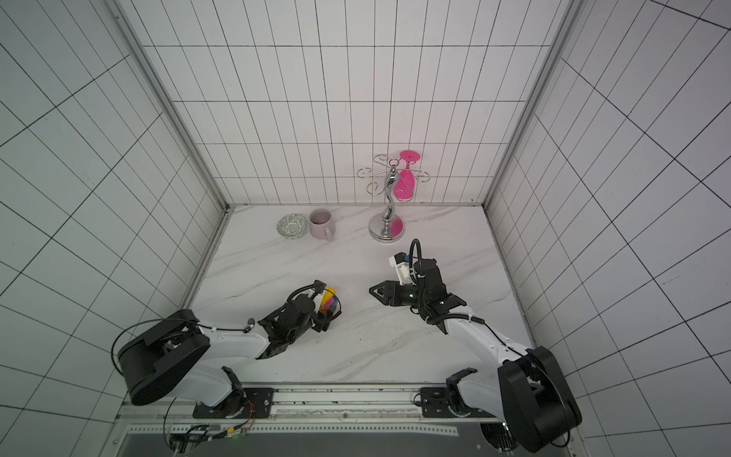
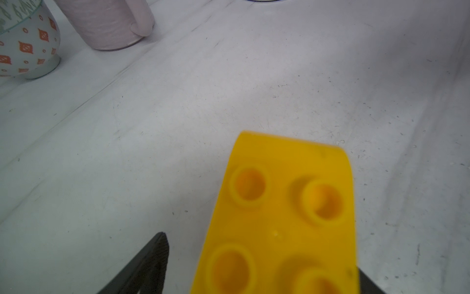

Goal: Assemble the letter s with lego
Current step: Adjust the lego brick at the center of the board.

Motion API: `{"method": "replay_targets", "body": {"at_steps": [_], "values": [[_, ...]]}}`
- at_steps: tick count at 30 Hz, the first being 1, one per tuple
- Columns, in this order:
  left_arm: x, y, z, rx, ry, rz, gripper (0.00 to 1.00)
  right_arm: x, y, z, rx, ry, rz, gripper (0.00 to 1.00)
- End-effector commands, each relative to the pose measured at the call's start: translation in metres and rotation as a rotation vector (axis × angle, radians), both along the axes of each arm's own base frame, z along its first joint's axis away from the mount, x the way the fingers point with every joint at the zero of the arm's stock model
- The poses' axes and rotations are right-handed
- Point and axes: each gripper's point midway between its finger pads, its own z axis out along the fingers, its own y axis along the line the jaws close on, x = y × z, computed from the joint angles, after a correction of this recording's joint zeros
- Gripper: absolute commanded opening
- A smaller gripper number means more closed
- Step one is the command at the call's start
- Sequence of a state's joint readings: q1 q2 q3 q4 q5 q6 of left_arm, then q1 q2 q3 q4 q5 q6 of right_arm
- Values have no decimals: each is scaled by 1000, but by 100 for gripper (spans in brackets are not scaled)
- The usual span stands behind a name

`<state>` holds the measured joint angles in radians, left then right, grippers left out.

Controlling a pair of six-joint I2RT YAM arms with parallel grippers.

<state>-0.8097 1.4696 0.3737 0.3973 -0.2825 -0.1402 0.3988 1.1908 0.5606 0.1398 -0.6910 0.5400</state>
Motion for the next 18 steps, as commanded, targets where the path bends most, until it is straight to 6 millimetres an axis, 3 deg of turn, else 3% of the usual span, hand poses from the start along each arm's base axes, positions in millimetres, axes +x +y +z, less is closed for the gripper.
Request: {"method": "replay_targets", "body": {"at_steps": [1, 11, 18], "values": [[2, -5, -2, 13, 10, -33, 81, 4, -1, 3, 17, -5, -5, 47], [10, -12, -8, 21, 21, -60, 78, 8, -3, 3, 21, 2, -16, 44], [12, -15, -11, 19, 39, -74, 69, 12, -5, 2, 22, 8, -24, 41]]}}
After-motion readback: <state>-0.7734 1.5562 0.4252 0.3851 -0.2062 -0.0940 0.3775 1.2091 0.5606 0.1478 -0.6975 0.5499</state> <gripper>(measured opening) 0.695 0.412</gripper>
